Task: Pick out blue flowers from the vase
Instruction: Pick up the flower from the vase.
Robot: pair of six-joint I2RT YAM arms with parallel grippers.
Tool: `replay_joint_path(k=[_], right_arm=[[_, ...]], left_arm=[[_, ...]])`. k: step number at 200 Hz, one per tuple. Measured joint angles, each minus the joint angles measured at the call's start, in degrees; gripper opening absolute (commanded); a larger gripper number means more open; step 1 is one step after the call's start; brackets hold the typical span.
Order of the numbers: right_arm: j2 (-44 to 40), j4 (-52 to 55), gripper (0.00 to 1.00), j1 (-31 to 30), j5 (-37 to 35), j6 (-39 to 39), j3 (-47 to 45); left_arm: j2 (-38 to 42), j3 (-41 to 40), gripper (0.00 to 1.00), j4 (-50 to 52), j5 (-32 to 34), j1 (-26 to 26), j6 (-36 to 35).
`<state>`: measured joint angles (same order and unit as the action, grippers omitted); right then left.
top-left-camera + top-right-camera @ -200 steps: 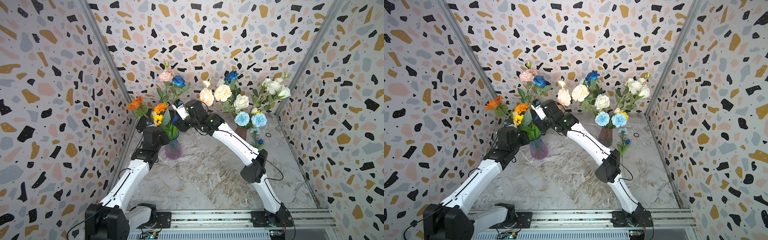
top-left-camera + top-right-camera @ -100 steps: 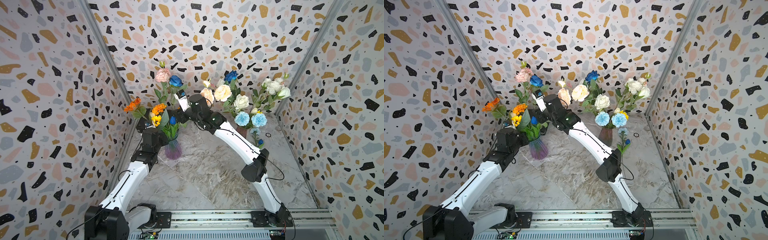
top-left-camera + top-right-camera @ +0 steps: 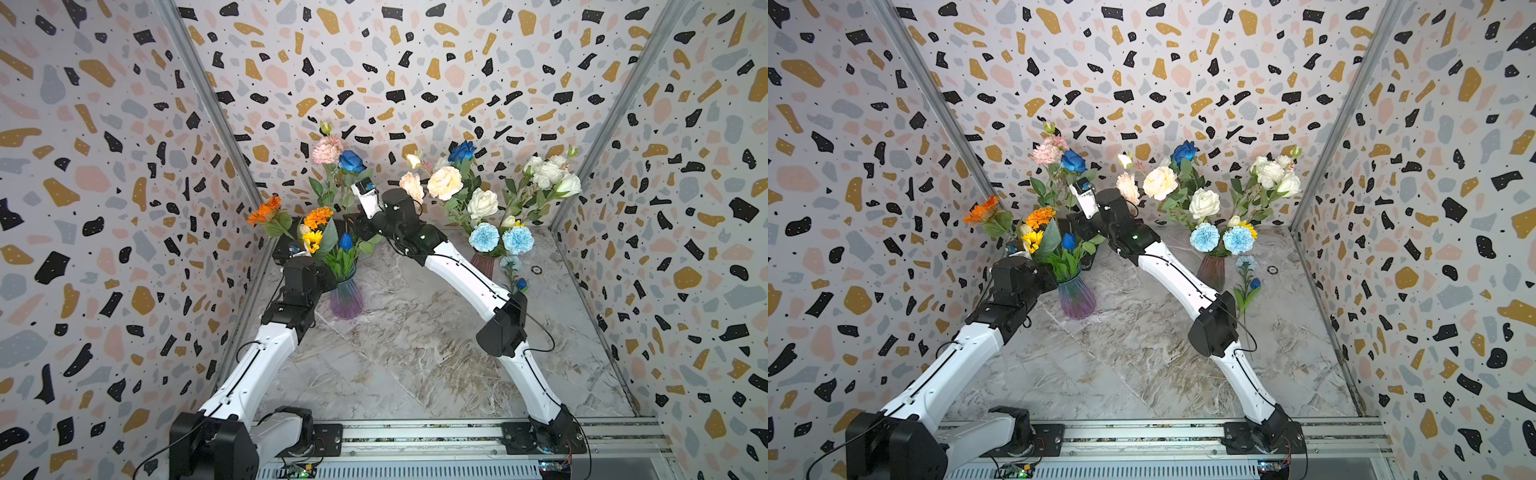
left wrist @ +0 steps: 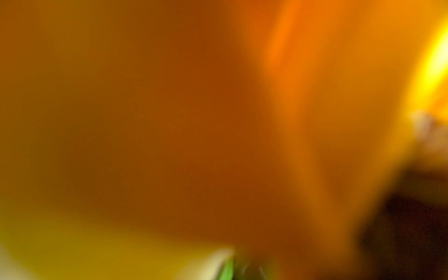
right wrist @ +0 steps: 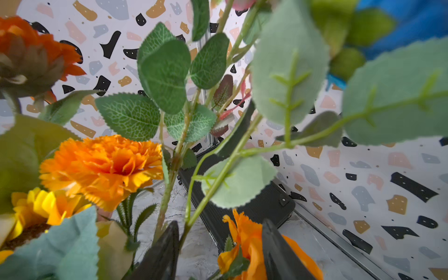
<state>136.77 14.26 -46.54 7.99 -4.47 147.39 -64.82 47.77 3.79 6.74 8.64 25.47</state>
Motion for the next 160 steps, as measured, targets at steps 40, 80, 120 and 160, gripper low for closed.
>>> replay_joint_path(k=[40,80,120,160], right_arm=[[0.55,-2.62,0.53,0.00,2.21,-0.63,0.00],[0.55,-4.81,0.48,-0.02,4.26,-1.62,0.00],[0.57,-6.58,0.34,-0.02,4.90,-2.19,0.00],[1.38,-8.33,0.30,-0.02,5.57,-2.43,0.11]], left_arm=[[0.00,0.00,0.00,0.00,-0.07,-0.02,-0.02],[-0.02,0.00,0.00,-0.02,-0.20,-0.02,-0.04],[-0.07,0.00,0.00,-0.09,-0.26,-0.02,-0.20],[-0.35,0.00,0.00,-0.55,-0.50,-0.04,-0.35]])
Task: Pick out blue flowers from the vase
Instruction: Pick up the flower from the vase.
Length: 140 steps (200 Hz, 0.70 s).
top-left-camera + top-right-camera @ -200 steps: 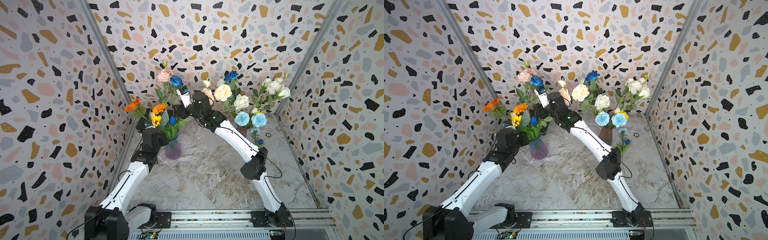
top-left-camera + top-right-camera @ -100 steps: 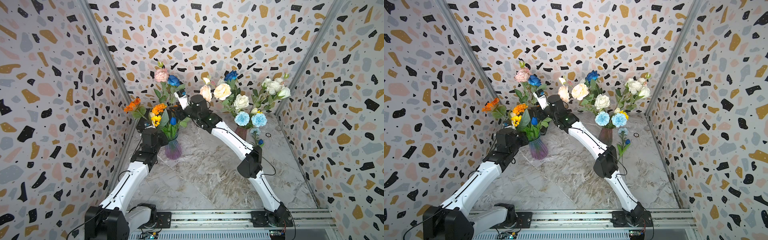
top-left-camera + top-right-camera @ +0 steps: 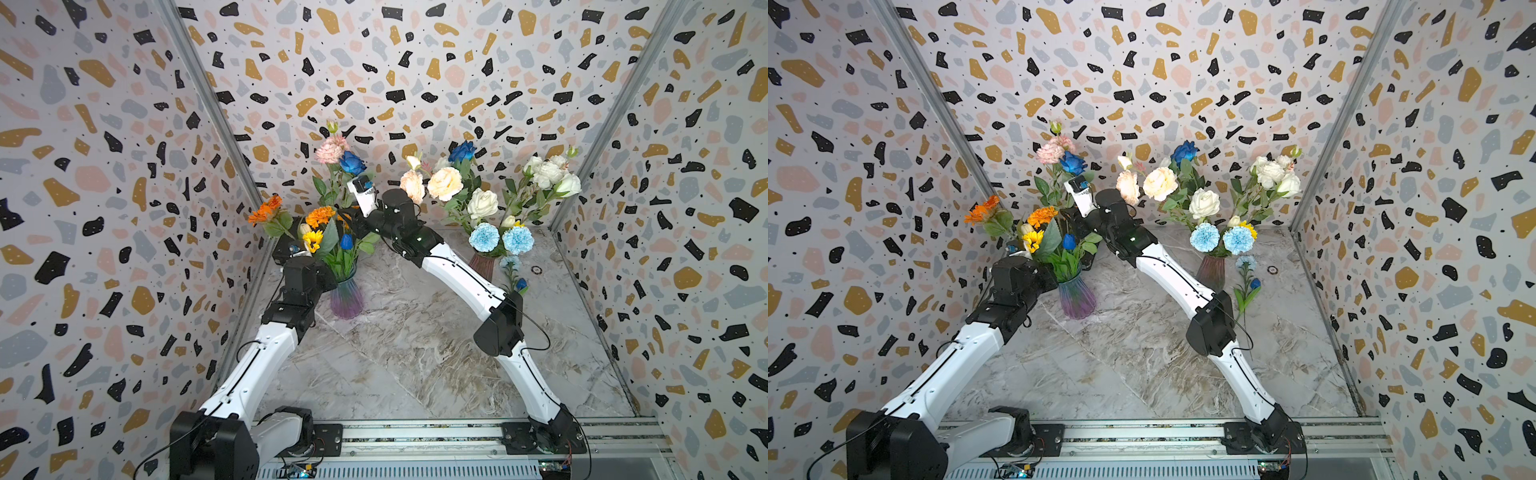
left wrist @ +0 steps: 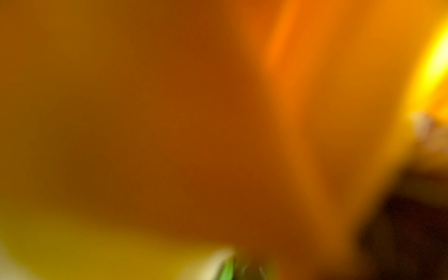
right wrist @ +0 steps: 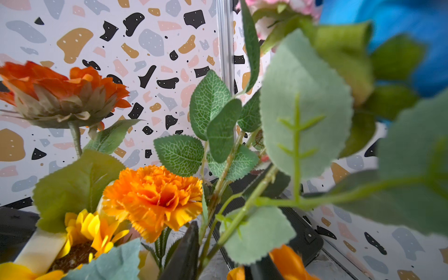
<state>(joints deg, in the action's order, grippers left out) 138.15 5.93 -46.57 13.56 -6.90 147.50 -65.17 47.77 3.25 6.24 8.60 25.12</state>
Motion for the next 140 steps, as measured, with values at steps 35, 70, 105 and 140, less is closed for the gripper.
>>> replay_joint_path(k=[35,70,105,140], right_arm=[[1.75,-0.11,0.32,0.00,0.55,-0.72,1.53],[2.82,-0.20,0.16,0.00,1.18,-1.33,2.19],[2.84,-0.63,0.00,-0.07,1.84,-2.25,2.54],[2.16,-0.98,0.00,-0.81,1.86,-1.11,2.21]], left_arm=[[-0.09,0.00,0.00,-0.26,-0.15,0.00,-0.07],[-0.09,0.00,0.00,-0.28,-0.24,-0.02,-0.26],[-0.13,0.00,0.00,-0.35,-0.50,-0.13,-0.44],[-0.39,0.00,0.00,-0.74,-0.79,-0.24,-0.46]])
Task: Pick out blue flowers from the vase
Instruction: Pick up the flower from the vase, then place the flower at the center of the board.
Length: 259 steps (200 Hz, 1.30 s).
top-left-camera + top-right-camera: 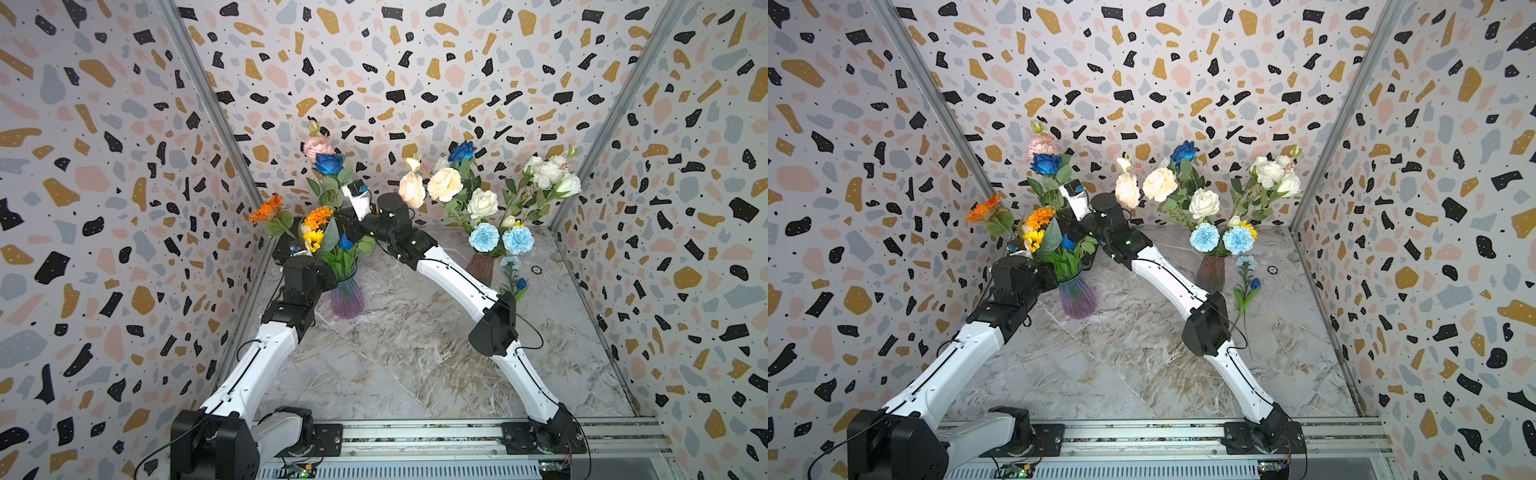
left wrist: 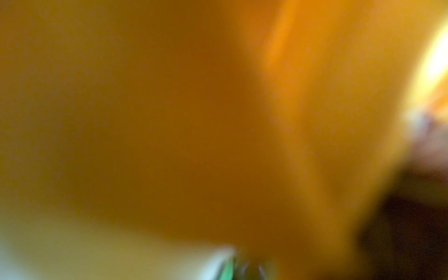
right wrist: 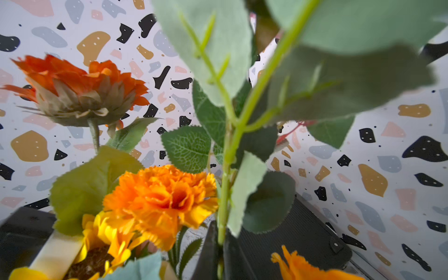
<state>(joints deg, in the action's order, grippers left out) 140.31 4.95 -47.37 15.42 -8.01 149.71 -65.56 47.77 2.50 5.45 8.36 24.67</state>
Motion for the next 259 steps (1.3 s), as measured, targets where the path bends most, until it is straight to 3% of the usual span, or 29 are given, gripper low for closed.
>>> replay_joint_path(k=[53,149,193,220,259], right_arm=[[-7.76,-1.53,0.00,-2.23,-1.86,4.57,-7.19],[-15.76,-8.17,0.00,-4.26,-2.78,8.02,-6.73],[-18.18,-7.26,0.00,-6.49,-2.32,10.05,-1.03],[-24.30,-4.76,0.00,-8.17,-2.29,11.43,-2.01],[-39.12,-2.34,0.00,-10.58,-4.00,12.70,-12.39]], left_arm=[[-0.33,0.04,0.00,-0.39,-0.09,0.00,0.00],[-1.75,0.72,0.00,-1.40,-0.33,0.02,-0.09],[-1.75,0.72,0.00,-1.40,-0.17,0.02,-0.24],[-1.75,0.72,0.00,-1.40,0.07,0.02,-0.44],[-1.73,0.70,0.00,-1.46,0.22,0.02,-0.48]])
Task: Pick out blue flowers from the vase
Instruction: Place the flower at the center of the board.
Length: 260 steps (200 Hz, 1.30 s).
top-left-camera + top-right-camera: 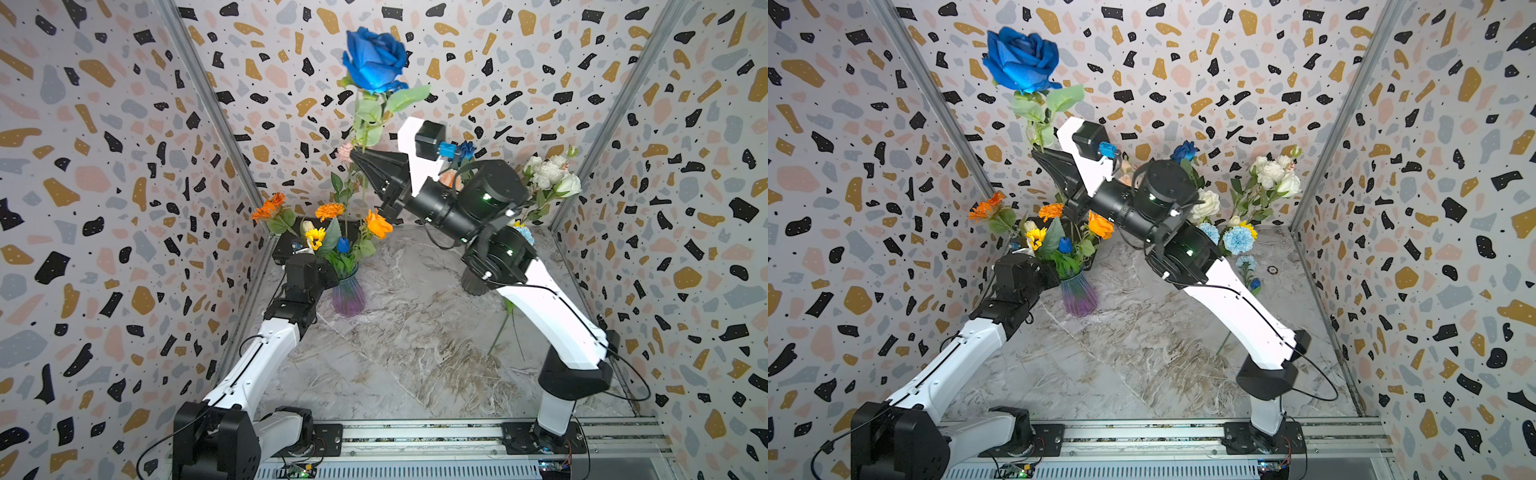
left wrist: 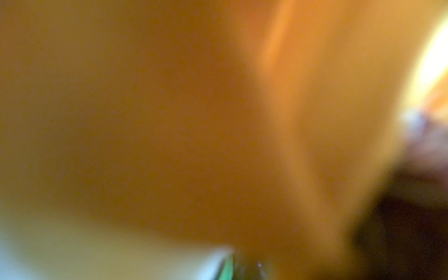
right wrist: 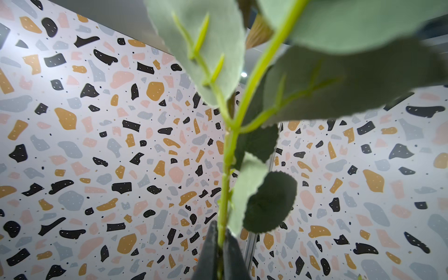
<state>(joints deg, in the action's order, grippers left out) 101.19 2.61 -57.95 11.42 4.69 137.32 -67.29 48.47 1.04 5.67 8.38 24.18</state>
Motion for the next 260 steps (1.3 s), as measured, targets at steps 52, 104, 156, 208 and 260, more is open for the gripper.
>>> replay_joint_path(k=[52,104,156,208,260], right_arm=[[-17.27,7.08,0.00,-0.31,-11.32,2.14,-14.93],[-32.17,16.87,0.00,-0.35,-33.14,0.76,-28.55],[-39.60,18.21,0.00,0.94,-58.69,2.08,-38.21],[-44.13,17.94,0.00,10.82,-70.53,2.82,-43.10],[-41.07,28.76,0.00,29.90,-63.17,-7.50,-41.44]], left_arm=[[0.13,-0.07,0.00,0.00,0.31,0.02,-0.46],[0.13,-0.07,0.00,0.02,0.37,0.04,-0.81],[0.15,-0.07,0.00,0.04,0.37,0.04,-0.90],[0.15,-0.07,0.00,0.04,0.37,0.04,-1.05],[0.17,-0.07,0.00,0.09,0.37,0.04,-1.11]])
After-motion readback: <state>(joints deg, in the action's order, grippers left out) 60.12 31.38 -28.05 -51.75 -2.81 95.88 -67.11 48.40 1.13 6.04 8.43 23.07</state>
